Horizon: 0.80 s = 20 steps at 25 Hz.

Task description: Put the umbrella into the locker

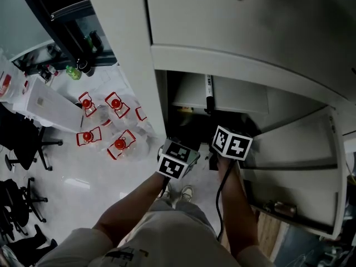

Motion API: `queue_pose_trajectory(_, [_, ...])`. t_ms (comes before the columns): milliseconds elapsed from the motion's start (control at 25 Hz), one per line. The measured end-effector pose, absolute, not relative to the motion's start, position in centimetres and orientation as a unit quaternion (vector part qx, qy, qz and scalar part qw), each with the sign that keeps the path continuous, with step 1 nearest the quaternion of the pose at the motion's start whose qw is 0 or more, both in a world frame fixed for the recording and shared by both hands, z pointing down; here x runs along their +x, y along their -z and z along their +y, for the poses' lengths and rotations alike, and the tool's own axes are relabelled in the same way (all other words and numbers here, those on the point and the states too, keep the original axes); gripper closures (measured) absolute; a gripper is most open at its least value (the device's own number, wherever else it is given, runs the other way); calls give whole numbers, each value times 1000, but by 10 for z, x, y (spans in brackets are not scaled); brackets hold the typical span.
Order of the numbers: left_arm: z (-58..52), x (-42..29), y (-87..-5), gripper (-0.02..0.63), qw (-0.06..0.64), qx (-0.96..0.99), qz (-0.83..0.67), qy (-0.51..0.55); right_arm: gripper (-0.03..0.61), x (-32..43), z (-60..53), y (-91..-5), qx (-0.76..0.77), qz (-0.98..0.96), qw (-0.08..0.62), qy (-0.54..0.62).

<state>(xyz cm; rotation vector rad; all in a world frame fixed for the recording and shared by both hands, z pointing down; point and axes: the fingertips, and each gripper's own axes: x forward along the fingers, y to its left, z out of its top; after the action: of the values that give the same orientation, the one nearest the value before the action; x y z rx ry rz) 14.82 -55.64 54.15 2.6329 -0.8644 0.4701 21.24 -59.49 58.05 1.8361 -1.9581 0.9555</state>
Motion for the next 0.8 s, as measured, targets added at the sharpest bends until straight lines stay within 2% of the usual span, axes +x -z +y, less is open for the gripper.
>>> queue_pose_trajectory(280, [-562,145,-545,606,171,920,-311,-170,443,213,-602,-582,638,-679,157,-327])
queue_pose_trajectory(480, [-561,141,-541,606,172,919,-311,-168,394,217,-597,-580,651,-671,152,-320])
queue_pose_trajectory(800, [-553,141,-526,606,159,923,-311,-160,390,209,-572,-563,661,-675,127,-301])
